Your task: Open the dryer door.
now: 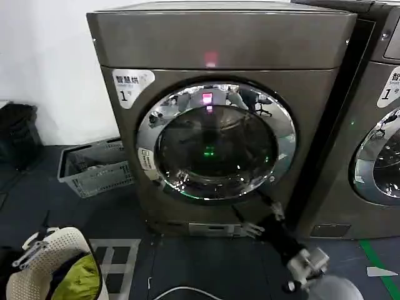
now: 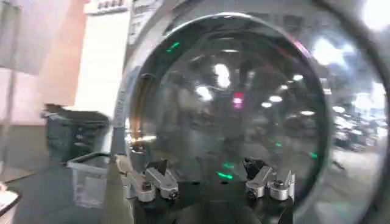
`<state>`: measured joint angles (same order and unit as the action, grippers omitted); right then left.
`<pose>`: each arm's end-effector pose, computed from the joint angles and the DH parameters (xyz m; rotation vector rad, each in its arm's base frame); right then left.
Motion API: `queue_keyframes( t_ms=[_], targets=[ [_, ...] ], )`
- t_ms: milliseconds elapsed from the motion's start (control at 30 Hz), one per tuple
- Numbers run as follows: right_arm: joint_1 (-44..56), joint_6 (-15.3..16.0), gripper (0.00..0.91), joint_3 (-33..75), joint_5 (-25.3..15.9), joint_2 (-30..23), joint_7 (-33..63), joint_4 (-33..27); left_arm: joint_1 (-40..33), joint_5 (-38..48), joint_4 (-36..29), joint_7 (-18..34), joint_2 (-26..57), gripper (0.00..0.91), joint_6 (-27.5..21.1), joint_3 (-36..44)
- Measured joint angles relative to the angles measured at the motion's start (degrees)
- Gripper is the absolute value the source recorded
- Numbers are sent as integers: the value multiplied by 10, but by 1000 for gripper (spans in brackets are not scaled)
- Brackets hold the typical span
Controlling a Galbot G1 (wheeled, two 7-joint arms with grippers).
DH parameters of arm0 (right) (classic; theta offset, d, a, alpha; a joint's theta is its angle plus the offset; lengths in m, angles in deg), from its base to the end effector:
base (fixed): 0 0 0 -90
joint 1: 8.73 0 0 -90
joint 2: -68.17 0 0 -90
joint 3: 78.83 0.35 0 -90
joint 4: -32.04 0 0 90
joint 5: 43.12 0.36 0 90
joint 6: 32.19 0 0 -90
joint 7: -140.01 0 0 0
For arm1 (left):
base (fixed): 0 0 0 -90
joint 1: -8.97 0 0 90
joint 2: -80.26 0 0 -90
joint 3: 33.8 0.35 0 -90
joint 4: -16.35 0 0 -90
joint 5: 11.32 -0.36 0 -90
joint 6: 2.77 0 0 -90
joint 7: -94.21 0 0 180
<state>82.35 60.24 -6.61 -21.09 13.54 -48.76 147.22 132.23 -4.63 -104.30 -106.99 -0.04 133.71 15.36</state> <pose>0.3061 -0.0328 -0.2239 -0.9205 2.8226 -0.2623 0.1246 0.2277 -0.2372 0.0179 2.2812 0.9065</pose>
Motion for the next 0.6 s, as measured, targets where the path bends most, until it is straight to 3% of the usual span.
queue_keyframes(
  t_ms=[600],
  targets=[
    [-214,-1,907,-163,24,-26,-4,-121,12,-12,-10,-1,-27,907,5,-8]
  ],
)
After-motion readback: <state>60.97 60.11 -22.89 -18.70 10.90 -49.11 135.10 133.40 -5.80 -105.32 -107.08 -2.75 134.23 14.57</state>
